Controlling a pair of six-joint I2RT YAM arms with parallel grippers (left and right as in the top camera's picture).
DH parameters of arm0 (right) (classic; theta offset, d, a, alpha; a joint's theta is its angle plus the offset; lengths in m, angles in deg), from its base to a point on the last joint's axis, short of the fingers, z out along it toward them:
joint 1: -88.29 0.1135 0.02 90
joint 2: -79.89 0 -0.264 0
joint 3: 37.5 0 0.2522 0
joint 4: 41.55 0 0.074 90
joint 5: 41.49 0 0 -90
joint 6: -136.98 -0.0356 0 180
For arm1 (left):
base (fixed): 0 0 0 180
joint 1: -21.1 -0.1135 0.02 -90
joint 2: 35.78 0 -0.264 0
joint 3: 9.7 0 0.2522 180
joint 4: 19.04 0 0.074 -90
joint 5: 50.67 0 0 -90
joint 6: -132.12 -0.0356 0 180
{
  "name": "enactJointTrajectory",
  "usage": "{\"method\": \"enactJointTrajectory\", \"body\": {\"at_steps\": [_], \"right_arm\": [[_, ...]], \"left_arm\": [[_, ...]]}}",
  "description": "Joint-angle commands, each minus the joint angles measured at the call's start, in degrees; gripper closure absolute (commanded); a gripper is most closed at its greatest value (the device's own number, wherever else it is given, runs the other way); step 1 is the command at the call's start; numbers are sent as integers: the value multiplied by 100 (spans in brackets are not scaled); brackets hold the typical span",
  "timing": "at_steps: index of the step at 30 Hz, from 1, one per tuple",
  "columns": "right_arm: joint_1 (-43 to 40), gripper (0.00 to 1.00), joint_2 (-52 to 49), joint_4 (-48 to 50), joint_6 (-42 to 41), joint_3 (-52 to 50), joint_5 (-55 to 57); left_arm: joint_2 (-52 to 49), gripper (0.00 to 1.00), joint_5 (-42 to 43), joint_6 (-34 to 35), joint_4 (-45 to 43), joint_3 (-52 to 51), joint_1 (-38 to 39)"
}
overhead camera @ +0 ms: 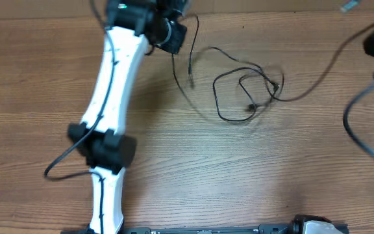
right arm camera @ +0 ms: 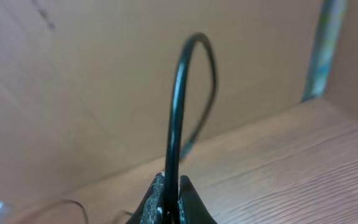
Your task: Untangle cables
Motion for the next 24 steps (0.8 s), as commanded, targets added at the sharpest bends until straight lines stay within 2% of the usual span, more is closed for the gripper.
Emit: {"method": "enactJointTrajectory", "body": {"at_steps": [1,5,6,7,8,9,18,21,24], "right_arm": [[11,96,264,-11,96,153,365],[11,96,378,-151,94,153,557],[11,96,376,-166,94,153,627],[11,96,367,-184,94,153,739],[11,96,354,-190,94,153,883],[9,96,343,-201,94,153,1110],[9,96,313,-181,94,146,4321],[7,96,188,-44,131,146,4450],[7,96,-299,354,826,146,4054]], "left_arm": [[-483,96,114,225,-87,22,57],[-962,96,133,284,-107,22,66],[-1014,92,138,295,-87,22,68],[-1060,56,175,295,-66,22,66],[-1067,8,214,313,-44,22,68],[-1067,0,236,310,-24,22,66],[-970,0,306,308,15,33,66],[-970,0,328,308,15,33,70],[-968,0,330,308,20,33,94]]}}
